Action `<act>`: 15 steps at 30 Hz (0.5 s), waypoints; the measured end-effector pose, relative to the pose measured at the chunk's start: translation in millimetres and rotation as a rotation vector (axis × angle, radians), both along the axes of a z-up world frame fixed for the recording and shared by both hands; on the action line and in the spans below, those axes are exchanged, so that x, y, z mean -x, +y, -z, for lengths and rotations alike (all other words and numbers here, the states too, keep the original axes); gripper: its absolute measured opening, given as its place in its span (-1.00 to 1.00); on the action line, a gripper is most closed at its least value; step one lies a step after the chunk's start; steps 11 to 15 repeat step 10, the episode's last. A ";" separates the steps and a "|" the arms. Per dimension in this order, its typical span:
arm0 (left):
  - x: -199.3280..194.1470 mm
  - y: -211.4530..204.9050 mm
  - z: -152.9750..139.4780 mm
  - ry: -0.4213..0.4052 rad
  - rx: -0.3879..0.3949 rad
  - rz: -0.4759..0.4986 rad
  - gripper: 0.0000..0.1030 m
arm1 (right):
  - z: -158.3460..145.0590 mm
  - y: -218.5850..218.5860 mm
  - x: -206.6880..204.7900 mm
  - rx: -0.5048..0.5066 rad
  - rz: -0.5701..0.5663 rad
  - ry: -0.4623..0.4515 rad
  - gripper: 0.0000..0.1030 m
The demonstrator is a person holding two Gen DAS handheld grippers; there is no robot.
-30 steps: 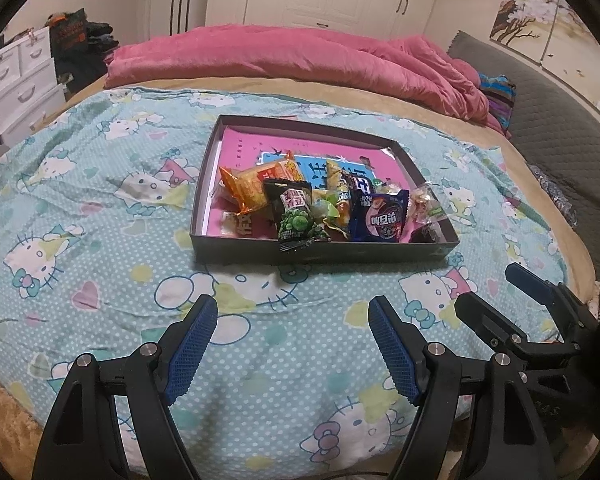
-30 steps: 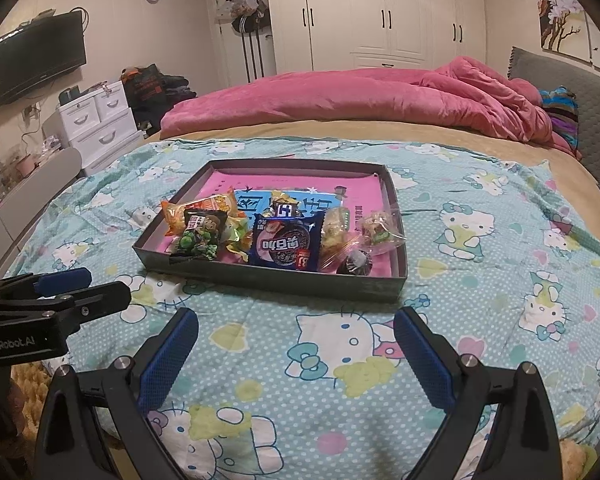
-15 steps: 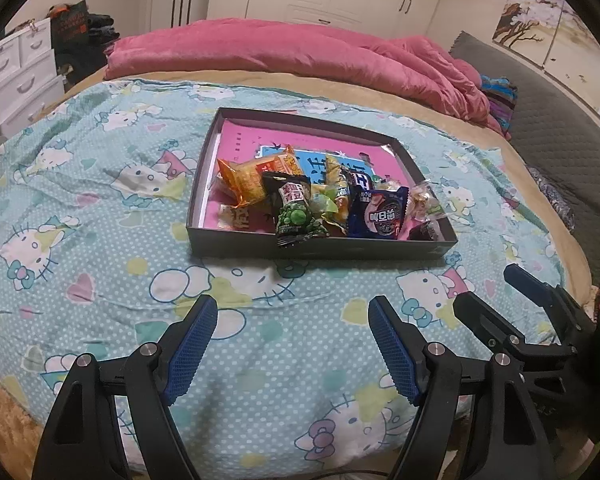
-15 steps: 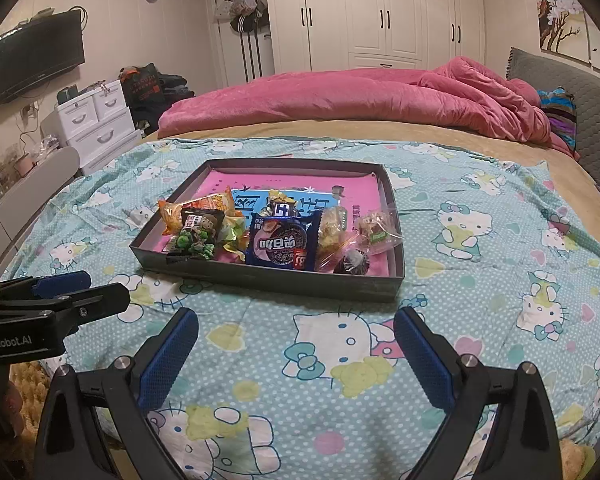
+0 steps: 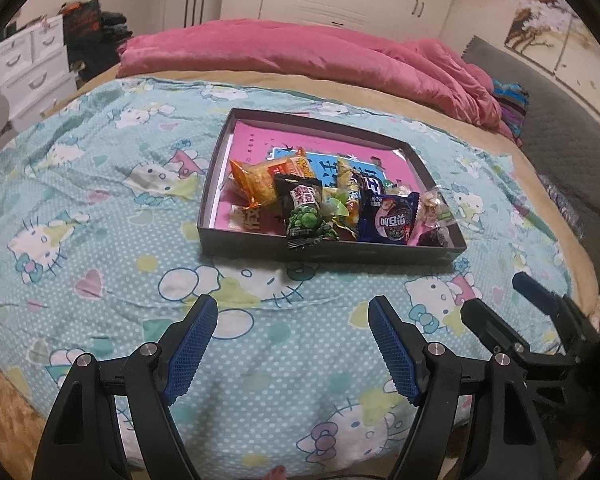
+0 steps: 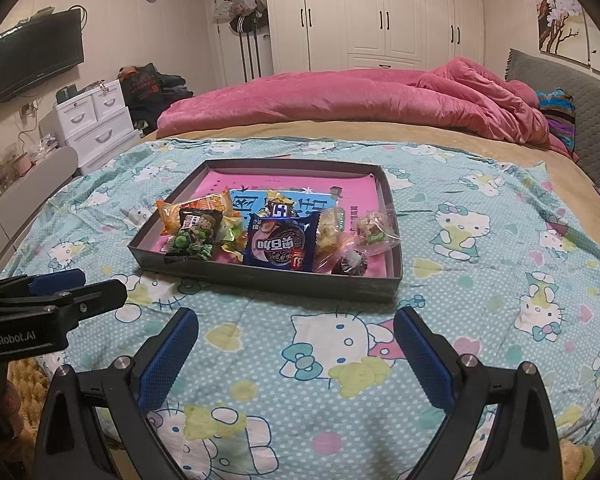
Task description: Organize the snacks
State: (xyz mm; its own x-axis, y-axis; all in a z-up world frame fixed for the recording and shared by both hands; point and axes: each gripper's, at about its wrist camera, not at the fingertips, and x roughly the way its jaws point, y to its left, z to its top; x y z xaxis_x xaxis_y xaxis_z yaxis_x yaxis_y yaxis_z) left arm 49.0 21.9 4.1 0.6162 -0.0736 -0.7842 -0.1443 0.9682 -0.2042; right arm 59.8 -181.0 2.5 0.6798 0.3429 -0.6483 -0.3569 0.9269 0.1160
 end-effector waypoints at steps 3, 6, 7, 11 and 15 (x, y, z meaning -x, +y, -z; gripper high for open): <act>0.1 2.3 -0.8 -0.006 -0.005 -0.024 0.53 | -0.2 -0.4 -0.1 -0.001 0.003 0.000 0.92; 1.5 8.6 -0.7 -0.023 -0.009 -0.069 0.53 | 1.1 -1.6 -2.5 -0.001 0.010 0.004 0.92; 1.3 11.6 -0.2 -0.024 -0.010 -0.092 0.54 | 1.9 -2.7 -3.5 -0.003 0.012 0.005 0.92; -2.7 26.8 2.6 -0.026 -0.020 -0.146 0.56 | 4.4 -5.8 -8.5 0.003 0.025 0.004 0.92; -2.7 26.8 2.6 -0.026 -0.020 -0.146 0.56 | 4.4 -5.8 -8.5 0.003 0.025 0.004 0.92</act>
